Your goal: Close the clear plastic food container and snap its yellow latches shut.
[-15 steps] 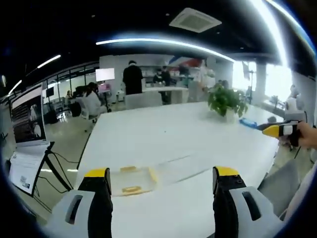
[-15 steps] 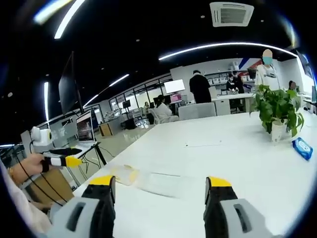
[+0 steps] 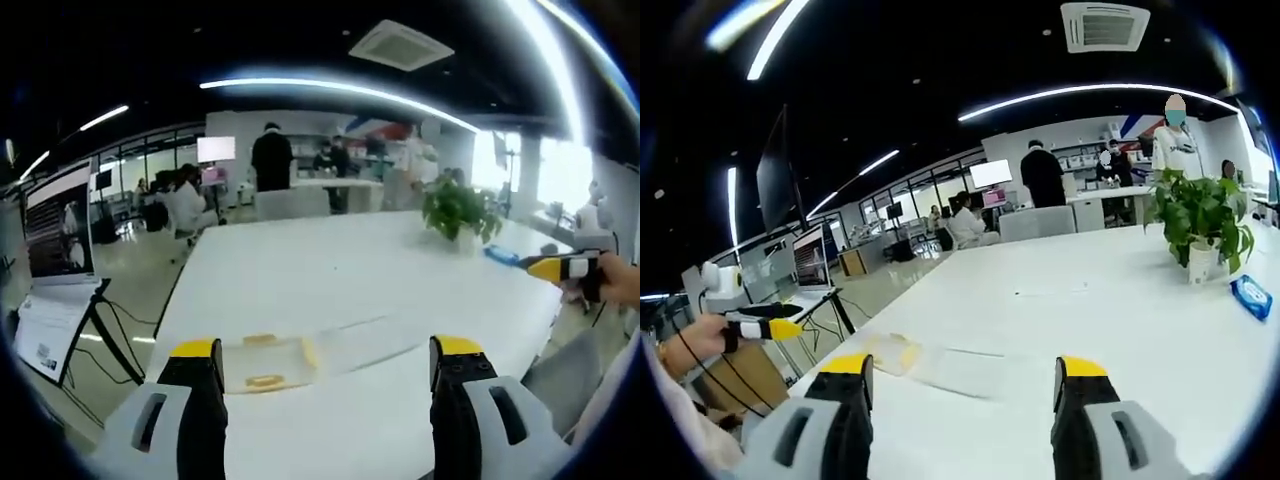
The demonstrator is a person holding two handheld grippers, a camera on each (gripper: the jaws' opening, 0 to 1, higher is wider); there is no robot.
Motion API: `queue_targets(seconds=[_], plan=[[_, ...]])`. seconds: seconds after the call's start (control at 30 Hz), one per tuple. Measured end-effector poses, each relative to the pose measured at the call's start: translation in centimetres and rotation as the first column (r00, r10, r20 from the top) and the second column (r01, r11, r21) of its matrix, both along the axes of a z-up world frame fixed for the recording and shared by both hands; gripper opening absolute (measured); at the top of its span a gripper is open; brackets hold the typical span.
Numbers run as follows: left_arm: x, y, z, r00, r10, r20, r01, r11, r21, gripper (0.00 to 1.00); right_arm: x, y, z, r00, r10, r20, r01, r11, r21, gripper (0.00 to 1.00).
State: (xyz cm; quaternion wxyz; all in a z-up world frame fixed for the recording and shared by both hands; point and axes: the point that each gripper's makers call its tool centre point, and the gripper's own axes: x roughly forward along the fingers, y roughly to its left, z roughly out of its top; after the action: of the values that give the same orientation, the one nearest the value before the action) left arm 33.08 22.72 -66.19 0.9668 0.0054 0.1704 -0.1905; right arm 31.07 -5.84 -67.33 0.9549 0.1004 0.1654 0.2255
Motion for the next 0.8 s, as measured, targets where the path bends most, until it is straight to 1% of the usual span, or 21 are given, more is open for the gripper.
queue_targets(seconds=[0.07,0.17,0.23,0.43,0.8], plan=[[-0.03,0.03,0.00,1.000,0.004,-0.001,-0.004,1.000,-0.014,0.83,-0.19,0.22,-0.28,1.000,0.005,-0.006,-0.005,1.000,-0.004,0.73],[-0.06,0.15,-0.22,1.000,0.009,-0.006,-0.009,1.000,-0.013,0.83,-0.32,0.39,-0.47,1.000,0.009,-0.013,-0.009,1.000,0.002,0.73],[-0.11,0.18,-0.41,1.000,0.011,-0.012,-0.011,1.000,-0.014,0.83,-0.32,0.47,-0.41,1.000,0.011,-0.006,-0.011,1.000,0.005,0.72],[-0.24,0.10,-0.79,1.000,0.011,-0.021,-0.011,1.000,-0.020,0.83,-0.38,0.69,-0.49,1.000,0.021,-0.016,-0.021,1.000,0.005,0.72],[-0.42,0.21,-0.94,1.000,0.011,-0.024,-0.012,1.000,-0.024,0.83,-0.55,1.07,-0.50,0.999,0.024,-0.022,-0.024,1.000,0.013,0.72]])
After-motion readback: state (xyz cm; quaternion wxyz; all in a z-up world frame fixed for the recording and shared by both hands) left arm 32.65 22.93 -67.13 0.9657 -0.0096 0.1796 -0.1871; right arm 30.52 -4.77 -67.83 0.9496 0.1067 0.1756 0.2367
